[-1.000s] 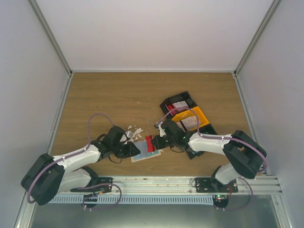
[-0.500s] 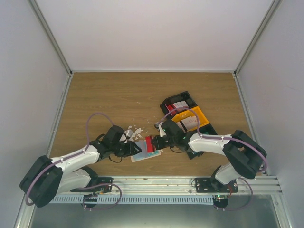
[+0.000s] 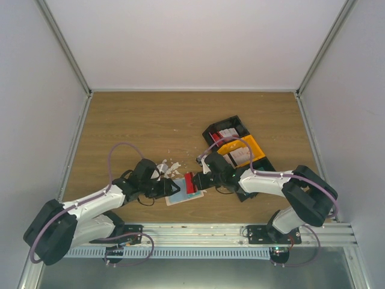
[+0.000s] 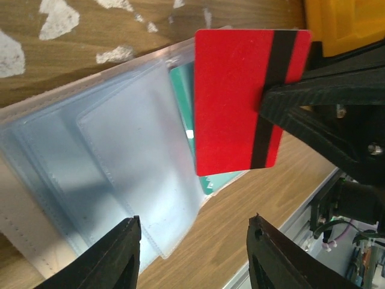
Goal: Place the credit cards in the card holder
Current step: Insert the credit card into the card holder.
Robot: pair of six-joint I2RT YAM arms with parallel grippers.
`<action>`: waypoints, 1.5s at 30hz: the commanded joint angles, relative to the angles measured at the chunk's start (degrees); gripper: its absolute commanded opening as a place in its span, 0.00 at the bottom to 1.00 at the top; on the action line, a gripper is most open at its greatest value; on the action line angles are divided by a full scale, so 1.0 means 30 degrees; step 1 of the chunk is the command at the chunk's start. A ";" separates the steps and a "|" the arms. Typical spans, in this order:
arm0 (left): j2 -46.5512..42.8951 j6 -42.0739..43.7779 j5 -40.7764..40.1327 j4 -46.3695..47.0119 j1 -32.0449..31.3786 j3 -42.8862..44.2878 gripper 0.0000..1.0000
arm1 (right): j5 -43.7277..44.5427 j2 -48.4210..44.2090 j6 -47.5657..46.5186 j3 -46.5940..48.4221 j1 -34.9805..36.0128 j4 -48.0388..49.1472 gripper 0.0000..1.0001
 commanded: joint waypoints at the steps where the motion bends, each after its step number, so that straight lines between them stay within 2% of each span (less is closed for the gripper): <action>1: 0.0844 -0.0242 0.0087 0.0527 0.0029 -0.0088 0.51 | 0.0666 -0.0030 -0.0064 -0.0377 0.0105 -0.0350 0.01; 10: 0.2719 -0.0789 0.0754 0.1631 0.0018 -0.0394 0.54 | 0.0636 0.0155 -0.0091 -0.0342 0.0098 -0.0335 0.01; 17: 0.3442 -0.1980 0.0963 0.3707 0.0025 -0.1044 0.46 | 0.0513 0.0362 -0.0061 -0.0342 0.0106 -0.0197 0.00; 26: 0.3202 -0.2134 0.0525 0.4985 0.0013 -0.1075 0.23 | 0.0544 0.0274 -0.0061 -0.0371 0.0106 -0.0218 0.01; 31: 0.3764 -0.1761 0.0621 0.4794 0.0029 -0.0751 0.01 | 0.0987 -0.0262 0.0051 -0.0567 0.0113 -0.0211 0.01; 37: 0.3252 -0.1257 0.0224 0.2945 0.0022 -0.0083 0.00 | 0.2332 -0.0866 -0.0086 -0.0362 0.0077 -0.1748 0.01; 45: 0.2224 -0.0787 0.0077 0.0592 0.0099 0.0785 0.00 | 0.2585 -0.0271 -0.0474 -0.0100 0.0041 -0.2887 0.01</action>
